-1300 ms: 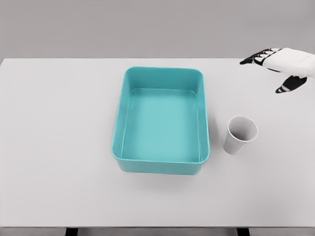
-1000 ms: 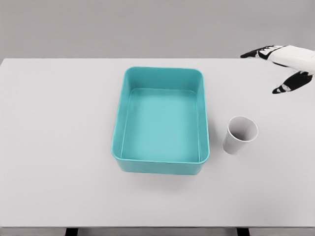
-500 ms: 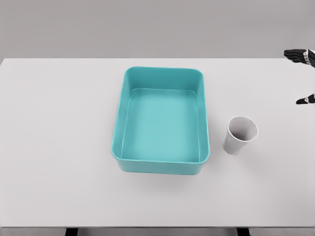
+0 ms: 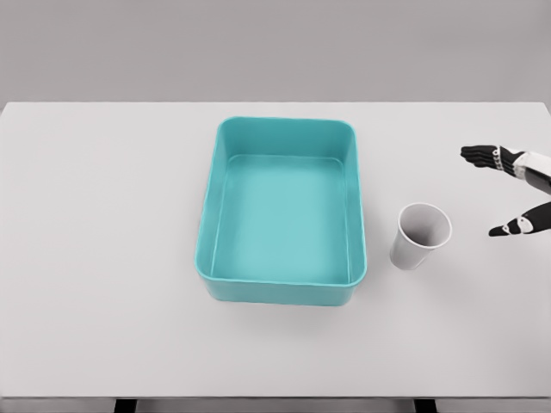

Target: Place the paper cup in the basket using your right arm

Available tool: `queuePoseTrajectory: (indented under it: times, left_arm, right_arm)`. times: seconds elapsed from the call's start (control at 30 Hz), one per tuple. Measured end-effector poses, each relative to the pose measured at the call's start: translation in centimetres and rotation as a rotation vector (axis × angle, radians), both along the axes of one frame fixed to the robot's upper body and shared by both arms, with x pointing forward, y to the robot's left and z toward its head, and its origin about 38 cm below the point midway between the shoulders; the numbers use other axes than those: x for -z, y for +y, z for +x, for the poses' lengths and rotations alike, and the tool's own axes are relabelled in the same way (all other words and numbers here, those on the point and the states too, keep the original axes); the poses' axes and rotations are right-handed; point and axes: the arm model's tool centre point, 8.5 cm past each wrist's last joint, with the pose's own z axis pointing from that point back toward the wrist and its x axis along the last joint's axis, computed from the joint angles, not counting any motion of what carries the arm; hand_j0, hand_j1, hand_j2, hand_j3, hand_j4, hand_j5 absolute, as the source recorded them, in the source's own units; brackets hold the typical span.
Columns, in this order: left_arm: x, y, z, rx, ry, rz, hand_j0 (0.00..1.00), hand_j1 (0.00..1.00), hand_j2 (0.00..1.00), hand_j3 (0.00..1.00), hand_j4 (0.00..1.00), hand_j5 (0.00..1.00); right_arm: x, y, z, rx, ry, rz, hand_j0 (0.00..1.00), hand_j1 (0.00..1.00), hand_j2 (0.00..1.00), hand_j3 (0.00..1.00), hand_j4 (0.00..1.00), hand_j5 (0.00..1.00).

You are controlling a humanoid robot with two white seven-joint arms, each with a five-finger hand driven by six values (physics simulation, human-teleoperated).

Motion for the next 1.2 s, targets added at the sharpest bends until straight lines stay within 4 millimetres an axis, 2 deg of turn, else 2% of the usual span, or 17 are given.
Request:
queuePoseTrajectory:
  times: [0.1, 0.37, 0.6, 0.83, 1.2]
  left_arm:
    - [0.0, 0.0, 0.0, 0.000, 0.000, 0.000, 1.00, 1.00, 1.00, 1.00, 1.00, 1.00]
    - [0.0, 0.0, 0.0, 0.000, 0.000, 0.000, 1.00, 1.00, 1.00, 1.00, 1.00, 1.00]
    - [0.0, 0.0, 0.0, 0.000, 0.000, 0.000, 1.00, 1.00, 1.00, 1.00, 1.00, 1.00]
    - [0.0, 0.0, 0.0, 0.000, 0.000, 0.000, 1.00, 1.00, 1.00, 1.00, 1.00, 1.00]
    - [0.0, 0.0, 0.0, 0.000, 0.000, 0.000, 1.00, 1.00, 1.00, 1.00, 1.00, 1.00]
  right_arm:
    - [0.6, 0.4, -0.5, -0.016, 0.013, -0.002, 1.00, 1.00, 1.00, 1.00, 1.00, 1.00]
    - [0.6, 1.9, -1.1, -0.074, 0.006, -0.040, 1.00, 1.00, 1.00, 1.00, 1.00, 1.00]
    - [1.4, 2.4, -1.5, -0.092, 0.023, -0.056, 1.00, 1.00, 1.00, 1.00, 1.00, 1.00]
    - [2.8, 3.6, -1.6, -0.103, 0.036, -0.009, 1.00, 1.00, 1.00, 1.00, 1.00, 1.00]
    - [3.8, 4.8, -1.5, -0.111, 0.043, 0.043, 1.00, 1.00, 1.00, 1.00, 1.00, 1.00]
